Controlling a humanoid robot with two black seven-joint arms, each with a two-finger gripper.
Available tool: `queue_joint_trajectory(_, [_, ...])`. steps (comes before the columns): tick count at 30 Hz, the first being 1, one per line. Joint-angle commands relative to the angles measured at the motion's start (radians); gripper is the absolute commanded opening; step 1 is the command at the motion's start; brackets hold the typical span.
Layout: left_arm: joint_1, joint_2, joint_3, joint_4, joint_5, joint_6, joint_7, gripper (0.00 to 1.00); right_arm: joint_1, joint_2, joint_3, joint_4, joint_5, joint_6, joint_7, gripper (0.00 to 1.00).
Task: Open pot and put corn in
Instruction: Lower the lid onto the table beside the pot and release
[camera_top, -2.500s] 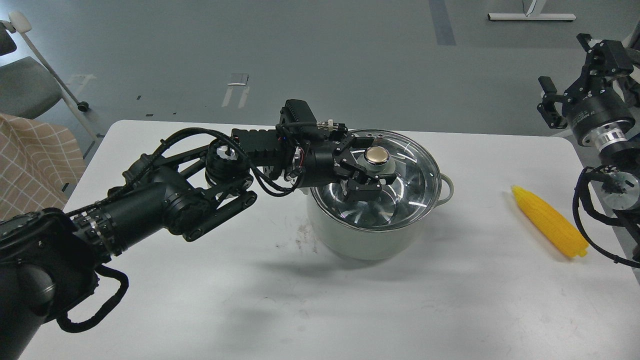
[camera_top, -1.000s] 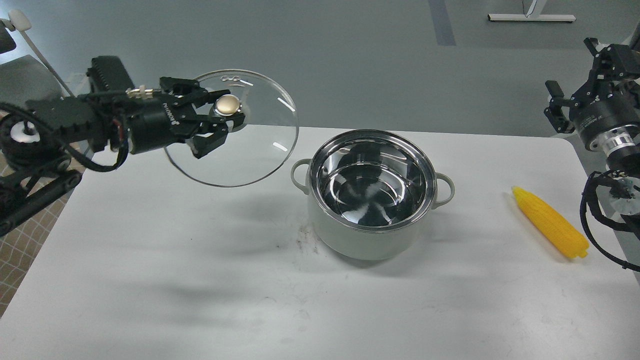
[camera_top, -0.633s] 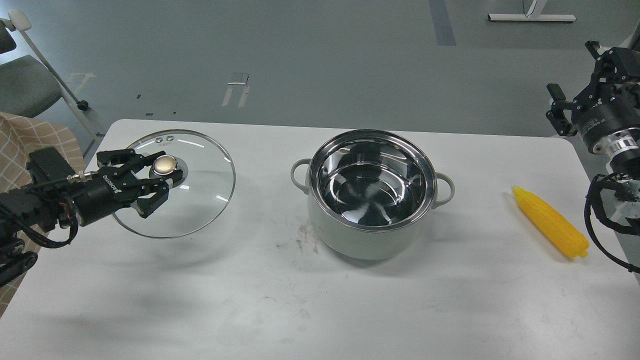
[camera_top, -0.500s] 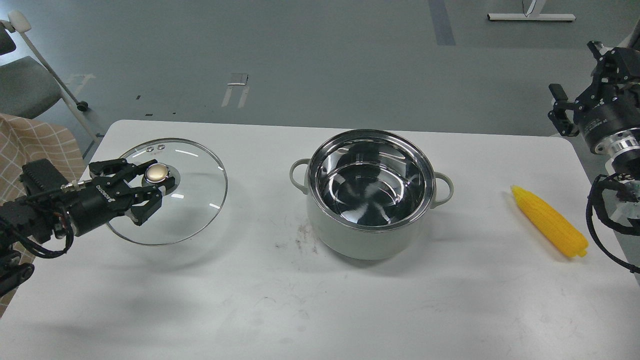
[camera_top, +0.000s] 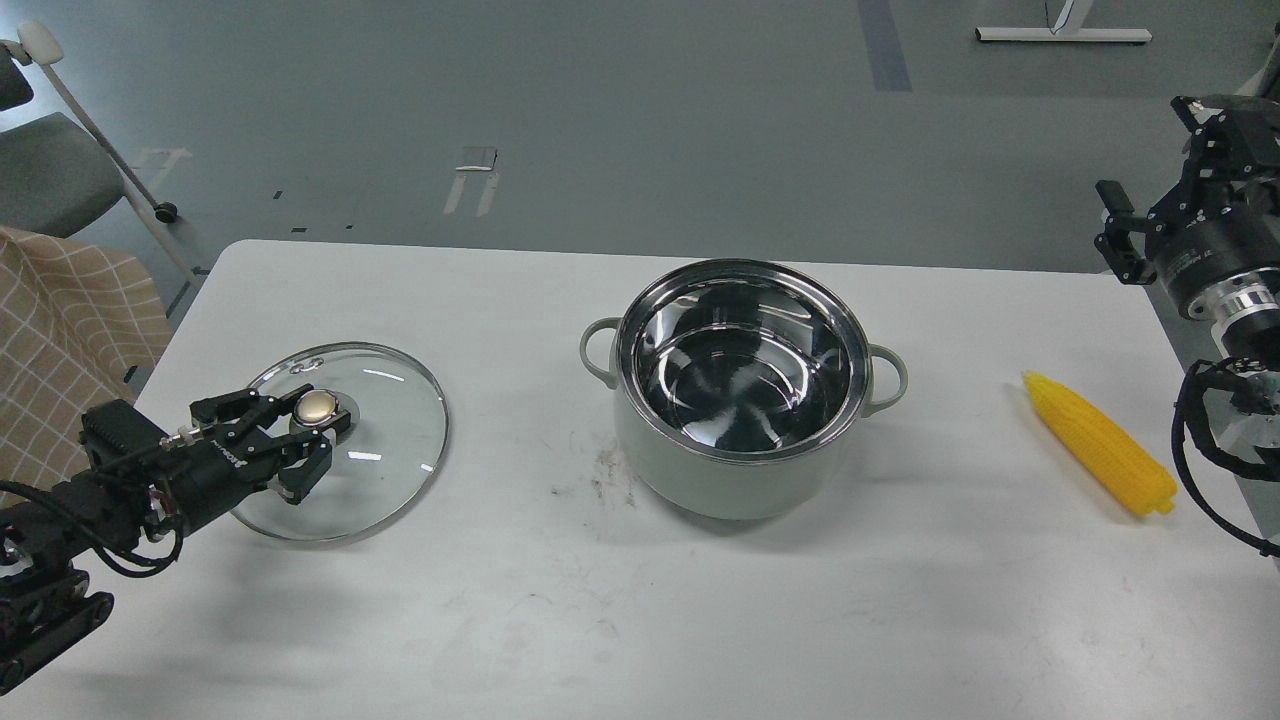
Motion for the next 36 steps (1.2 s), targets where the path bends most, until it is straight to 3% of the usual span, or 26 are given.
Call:
queue_joint_trajectory(1, [0.001,-0.002,0.001,0.003,-0.001,-0.001,0.000,0.09,-0.001,0.000,-0.001,0.001,0.000,0.000,0.000,1.00])
queue_joint_trajectory(2, [0.001,-0.002,0.001,0.003,-0.001,-0.001,0.000,0.15,-0.001,0.000,-0.001,0.001,0.000,0.000,0.000,1.00])
queue_joint_trajectory(4, [0.001,-0.002,0.001,0.001,-0.002,-0.001,0.000,0.41,-0.003,0.000,-0.001,0.000,0.000,0.000,0.000,1.00])
queue_joint_trajectory(5, [0.001,-0.002,0.001,0.003,-0.002,-0.001,0.000,0.45,-0.003,0.000,-0.001,0.001,0.000,0.000,0.000,1.00])
queue_joint_trajectory(13, [0.001,-0.009,0.001,0.003,-0.002,-0.001,0.000,0.59,-0.007,0.000,0.001,0.001,0.000,0.000,0.000,1.00])
queue_joint_trajectory(18, [-0.002,-0.009,-0.004,0.000,-0.022,-0.001,0.000,0.76,-0.007,0.000,0.001,0.001,0.000,0.000,0.000,1.00])
queue_joint_trajectory(24, [-0.024,0.013,-0.004,-0.030,-0.149,-0.001,0.000,0.86,-0.007,0.000,0.001,0.007,0.000,0.002,0.000,1.00])
queue_joint_trajectory(31, [-0.082,0.119,-0.011,-0.146,-0.310,-0.001,0.000,0.87,0.002,-0.049,0.001,0.049,-0.038,0.002,0.000,1.00])
queue_joint_trajectory(36, [-0.166,0.194,-0.021,-0.278,-0.529,-0.171,0.000,0.87,0.017,-0.107,-0.001,0.073,-0.256,0.002,0.000,1.00])
